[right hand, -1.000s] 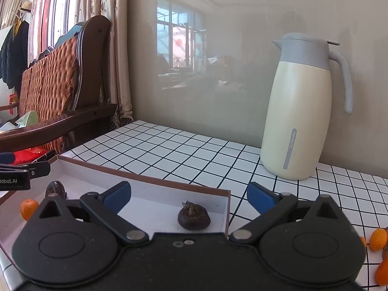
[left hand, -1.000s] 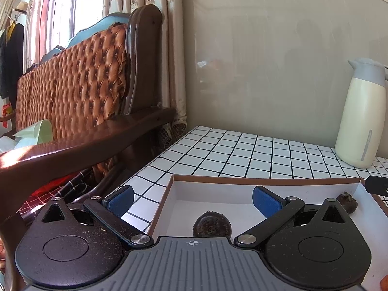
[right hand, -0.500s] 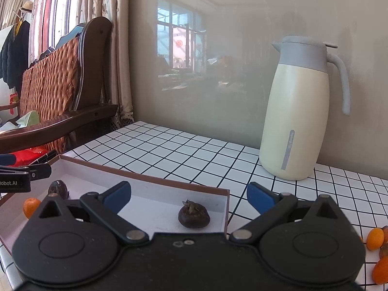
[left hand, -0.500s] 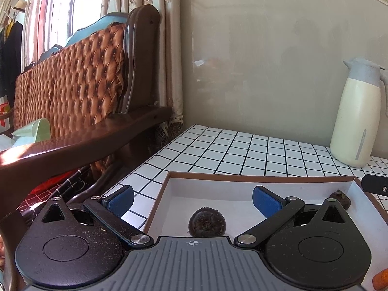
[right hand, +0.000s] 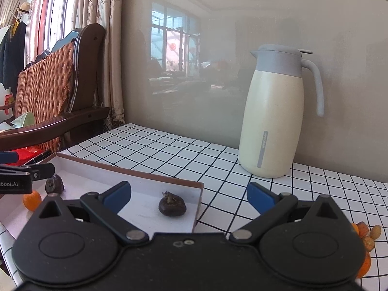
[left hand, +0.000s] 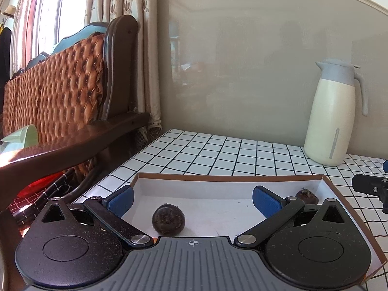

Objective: Organize fruits
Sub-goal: 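Move both grippers away from the tray toward the remaining fruit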

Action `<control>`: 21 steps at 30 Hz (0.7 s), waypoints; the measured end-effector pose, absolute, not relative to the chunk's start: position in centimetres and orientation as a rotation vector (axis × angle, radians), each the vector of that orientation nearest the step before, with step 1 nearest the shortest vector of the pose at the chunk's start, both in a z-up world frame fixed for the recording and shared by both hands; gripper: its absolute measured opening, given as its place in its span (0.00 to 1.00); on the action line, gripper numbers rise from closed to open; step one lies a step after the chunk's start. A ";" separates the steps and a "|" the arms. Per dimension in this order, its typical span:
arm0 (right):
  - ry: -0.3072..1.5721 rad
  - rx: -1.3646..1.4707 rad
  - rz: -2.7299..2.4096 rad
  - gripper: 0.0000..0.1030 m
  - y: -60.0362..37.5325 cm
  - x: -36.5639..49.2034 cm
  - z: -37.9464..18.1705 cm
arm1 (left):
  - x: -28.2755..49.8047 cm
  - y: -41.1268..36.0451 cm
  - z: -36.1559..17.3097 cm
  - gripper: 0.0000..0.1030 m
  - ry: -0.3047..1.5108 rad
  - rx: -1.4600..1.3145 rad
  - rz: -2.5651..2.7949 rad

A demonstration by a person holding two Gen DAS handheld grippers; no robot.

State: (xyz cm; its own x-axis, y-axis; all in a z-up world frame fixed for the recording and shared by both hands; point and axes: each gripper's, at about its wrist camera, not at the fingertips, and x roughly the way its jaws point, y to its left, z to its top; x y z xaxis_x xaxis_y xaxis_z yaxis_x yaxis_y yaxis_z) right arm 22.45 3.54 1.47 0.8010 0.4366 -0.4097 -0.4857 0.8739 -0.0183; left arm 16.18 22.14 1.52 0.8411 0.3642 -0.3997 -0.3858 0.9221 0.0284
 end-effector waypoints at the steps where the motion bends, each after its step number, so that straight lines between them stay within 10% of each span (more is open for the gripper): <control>1: 0.409 -0.124 0.489 0.94 3.1 22.4 1.5 | 16.3 21.7 1.6 1.00 0.409 -0.052 0.390; 21: 0.485 -0.134 0.180 0.83 -10.2 24.2 -1.0 | 20.8 8.3 1.9 1.00 0.398 0.001 0.150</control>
